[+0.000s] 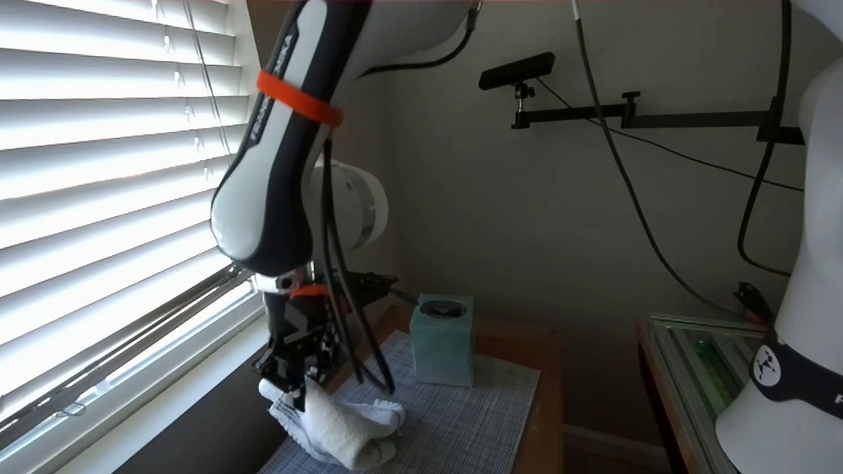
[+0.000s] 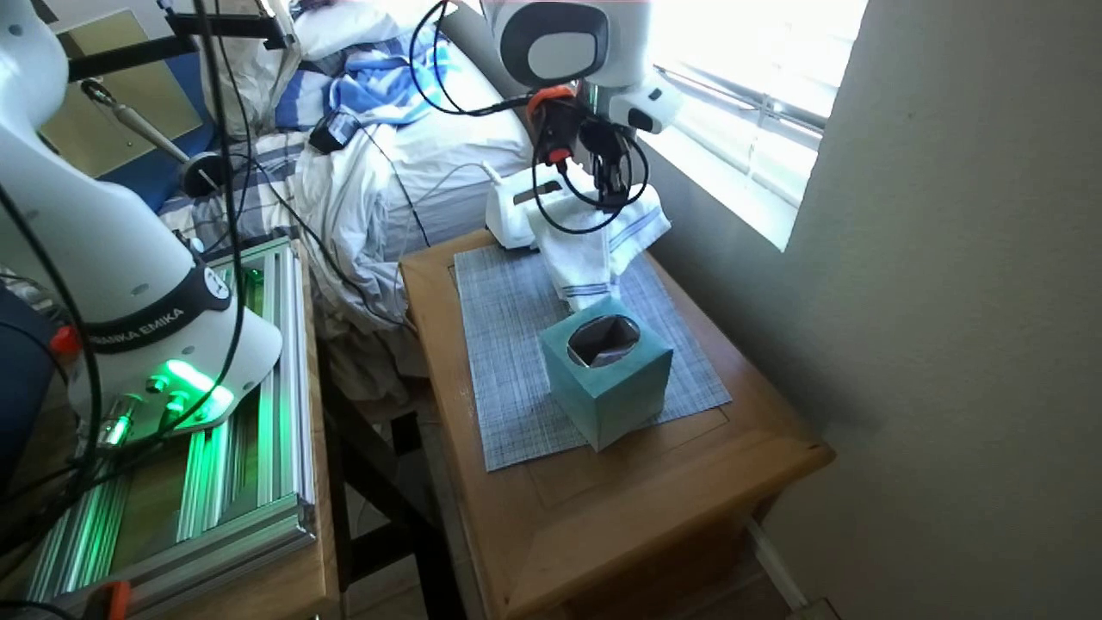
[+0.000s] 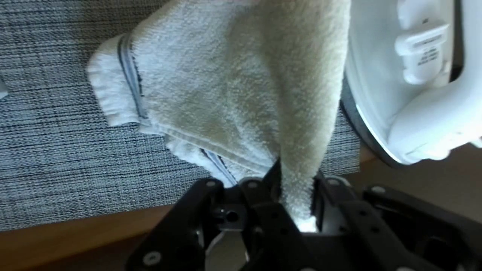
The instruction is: Put the towel on the tissue box
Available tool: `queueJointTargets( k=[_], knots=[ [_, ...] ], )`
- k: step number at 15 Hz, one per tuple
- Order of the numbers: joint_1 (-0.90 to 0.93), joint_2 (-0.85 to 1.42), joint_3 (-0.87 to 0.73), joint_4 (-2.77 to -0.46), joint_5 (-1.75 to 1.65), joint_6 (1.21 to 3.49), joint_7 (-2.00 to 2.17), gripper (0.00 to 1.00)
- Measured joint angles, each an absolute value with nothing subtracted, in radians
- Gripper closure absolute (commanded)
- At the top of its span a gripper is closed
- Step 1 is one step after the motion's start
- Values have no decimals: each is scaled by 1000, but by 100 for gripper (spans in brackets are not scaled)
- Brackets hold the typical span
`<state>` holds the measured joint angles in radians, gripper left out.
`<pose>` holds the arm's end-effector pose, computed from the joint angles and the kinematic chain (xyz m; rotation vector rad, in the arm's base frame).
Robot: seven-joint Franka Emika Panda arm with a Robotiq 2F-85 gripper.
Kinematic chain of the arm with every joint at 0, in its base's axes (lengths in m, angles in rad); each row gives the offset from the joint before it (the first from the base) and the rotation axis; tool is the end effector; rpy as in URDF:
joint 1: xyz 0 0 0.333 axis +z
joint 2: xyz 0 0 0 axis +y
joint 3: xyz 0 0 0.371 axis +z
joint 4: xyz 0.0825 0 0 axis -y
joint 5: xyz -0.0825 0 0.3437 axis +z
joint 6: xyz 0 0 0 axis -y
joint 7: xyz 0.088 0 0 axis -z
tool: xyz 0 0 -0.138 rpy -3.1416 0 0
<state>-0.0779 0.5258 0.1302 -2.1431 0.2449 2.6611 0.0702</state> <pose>0.5740 0.0248 0.2073 -2.9412 0.3744 0.0304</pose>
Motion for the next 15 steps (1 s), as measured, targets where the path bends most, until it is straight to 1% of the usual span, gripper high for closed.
queueJointTargets(
  k=[2,5,11,15],
  knots=[
    [-132,422,163,-2187,290,2568,-7,97],
    [-159,264,155,-2231,341,2417,-81,97],
    [-149,14,59,-2244,341,2144,-118,97],
    [-151,-86,-32,-2229,242,2072,-73,97]
  ],
)
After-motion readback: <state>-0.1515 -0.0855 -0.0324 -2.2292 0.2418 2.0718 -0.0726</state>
